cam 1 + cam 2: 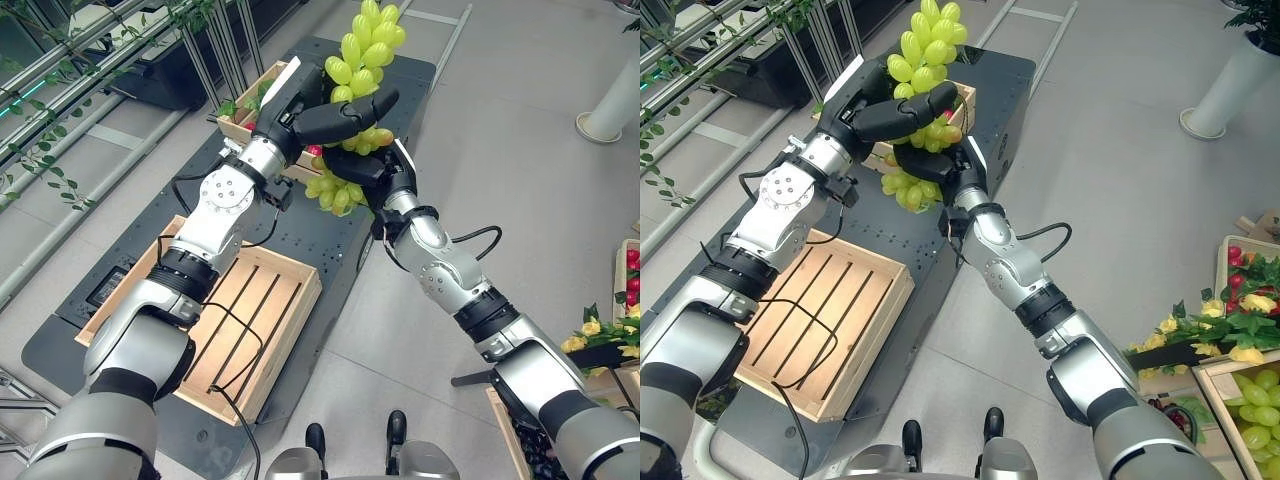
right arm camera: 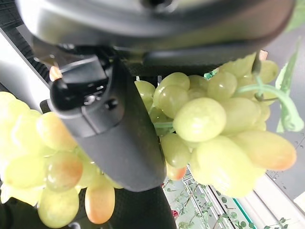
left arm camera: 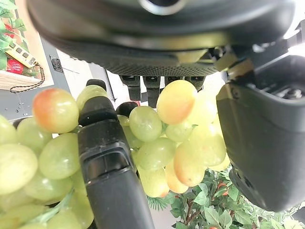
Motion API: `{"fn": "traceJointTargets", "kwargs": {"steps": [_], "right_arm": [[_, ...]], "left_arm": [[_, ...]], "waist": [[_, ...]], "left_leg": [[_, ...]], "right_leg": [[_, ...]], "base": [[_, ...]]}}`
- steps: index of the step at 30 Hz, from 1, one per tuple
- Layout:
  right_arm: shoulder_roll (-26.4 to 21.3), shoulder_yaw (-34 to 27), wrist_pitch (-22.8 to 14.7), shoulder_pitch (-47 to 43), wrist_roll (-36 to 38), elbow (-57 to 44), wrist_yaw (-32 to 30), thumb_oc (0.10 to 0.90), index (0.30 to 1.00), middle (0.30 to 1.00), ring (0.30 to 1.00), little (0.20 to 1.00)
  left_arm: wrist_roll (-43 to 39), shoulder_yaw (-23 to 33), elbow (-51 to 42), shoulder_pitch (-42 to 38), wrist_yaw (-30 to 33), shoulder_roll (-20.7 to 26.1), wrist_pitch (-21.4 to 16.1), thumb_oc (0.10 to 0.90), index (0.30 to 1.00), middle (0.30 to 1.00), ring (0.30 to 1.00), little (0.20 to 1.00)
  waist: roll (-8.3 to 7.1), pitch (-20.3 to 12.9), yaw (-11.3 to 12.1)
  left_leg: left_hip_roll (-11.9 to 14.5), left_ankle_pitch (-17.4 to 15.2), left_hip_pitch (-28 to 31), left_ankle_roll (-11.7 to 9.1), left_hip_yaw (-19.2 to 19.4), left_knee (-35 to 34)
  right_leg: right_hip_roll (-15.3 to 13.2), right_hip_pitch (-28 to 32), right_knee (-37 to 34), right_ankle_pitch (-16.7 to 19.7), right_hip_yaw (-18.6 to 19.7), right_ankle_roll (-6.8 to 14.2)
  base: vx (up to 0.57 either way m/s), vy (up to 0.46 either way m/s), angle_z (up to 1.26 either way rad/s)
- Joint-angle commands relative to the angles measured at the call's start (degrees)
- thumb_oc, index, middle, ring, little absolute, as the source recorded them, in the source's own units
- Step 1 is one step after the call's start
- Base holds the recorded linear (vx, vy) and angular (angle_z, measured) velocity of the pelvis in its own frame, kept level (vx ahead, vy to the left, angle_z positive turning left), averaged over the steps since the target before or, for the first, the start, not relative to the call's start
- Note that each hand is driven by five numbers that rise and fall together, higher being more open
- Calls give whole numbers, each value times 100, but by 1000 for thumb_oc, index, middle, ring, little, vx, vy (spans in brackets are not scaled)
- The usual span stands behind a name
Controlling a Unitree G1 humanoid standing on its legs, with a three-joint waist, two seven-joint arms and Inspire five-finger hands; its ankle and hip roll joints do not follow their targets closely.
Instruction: Pick up the fruits from the basket on one side to the basket on the other side
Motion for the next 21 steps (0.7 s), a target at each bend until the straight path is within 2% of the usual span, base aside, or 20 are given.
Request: {"fn": "traceJointTargets", "kwargs": {"steps": [1,12,16,18,21], "right_arm": [[570,-267,-993,-284,15,340,338,400,300,300,300,300],[540,-286,-921,-46,15,310,410,400,300,300,300,300],[538,-272,-901,-7,49,310,440,400,300,300,300,300],[554,-277,-868,-25,83,308,416,400,300,300,300,300],[569,-282,-866,-24,117,333,431,400,300,300,300,300]], "left_arm": [[-110,185,655,-365,510,-273,-958,800,900,900,900,900],[-414,719,921,-95,971,110,-1341,800,900,900,900,900],[-176,882,954,-77,1541,169,-1615,800,900,900,900,900],[193,945,1022,-75,1916,174,-1810,800,900,900,900,900],[432,975,1065,-54,2134,145,-1865,800,900,900,900,900]], "waist": [[-4,-1764,122],[3,-1773,127],[6,-1766,131],[4,-1753,138],[6,-1742,145]], "left_leg": [[-151,-429,-235,-49,-356,0],[-148,-425,-241,-54,-342,4],[-144,-433,-246,-63,-358,12],[-144,-445,-246,-68,-383,24],[-147,-461,-227,-70,-409,21]], "right_leg": [[-129,234,4,-536,20,-81],[-126,215,4,-537,38,-85],[-125,213,4,-554,21,-98],[-128,224,4,-565,7,-110],[-128,248,4,-587,1,-117]], "base": [[0,0,0],[0,0,0],[0,0,0],[0,0,0],[0,0,0]]}}
